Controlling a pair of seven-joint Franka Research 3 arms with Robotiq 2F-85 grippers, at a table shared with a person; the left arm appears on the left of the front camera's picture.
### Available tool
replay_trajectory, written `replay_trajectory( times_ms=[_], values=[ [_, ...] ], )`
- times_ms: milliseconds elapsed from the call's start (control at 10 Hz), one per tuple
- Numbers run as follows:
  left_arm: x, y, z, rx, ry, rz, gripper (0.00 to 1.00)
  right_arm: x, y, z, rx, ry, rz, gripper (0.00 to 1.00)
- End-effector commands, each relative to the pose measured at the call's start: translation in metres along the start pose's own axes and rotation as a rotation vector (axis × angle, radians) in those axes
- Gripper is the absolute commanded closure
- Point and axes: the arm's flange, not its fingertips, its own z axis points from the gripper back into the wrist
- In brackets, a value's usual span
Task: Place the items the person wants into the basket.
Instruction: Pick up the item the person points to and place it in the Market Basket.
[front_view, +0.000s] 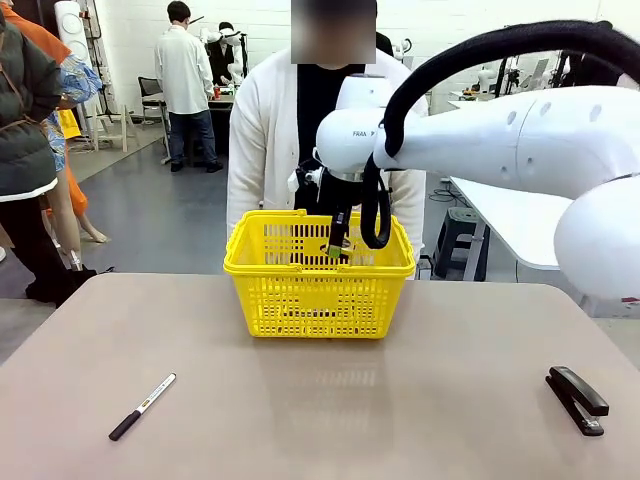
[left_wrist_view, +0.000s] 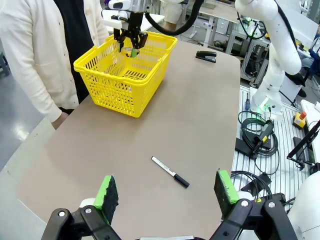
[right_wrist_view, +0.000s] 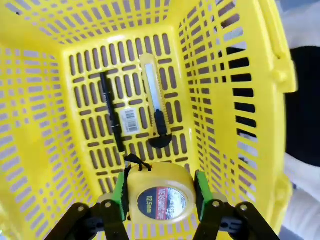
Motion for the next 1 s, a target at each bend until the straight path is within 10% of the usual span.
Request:
replay_trajectory(
  times_ms=[0, 900],
  values=[
    [-0.001, 0.001, 0.001, -0.002, -0.021, -0.023, 0.00, 0.021, -0.015, -0.006, 0.049, 0.018, 0.019, 0.37],
    [-0.001, 0.001, 0.001, -0.002, -0.021, -0.023, 0.00, 0.013, 0.000, -0.056, 0.095, 0.124, 0.035, 0.37]
  ],
)
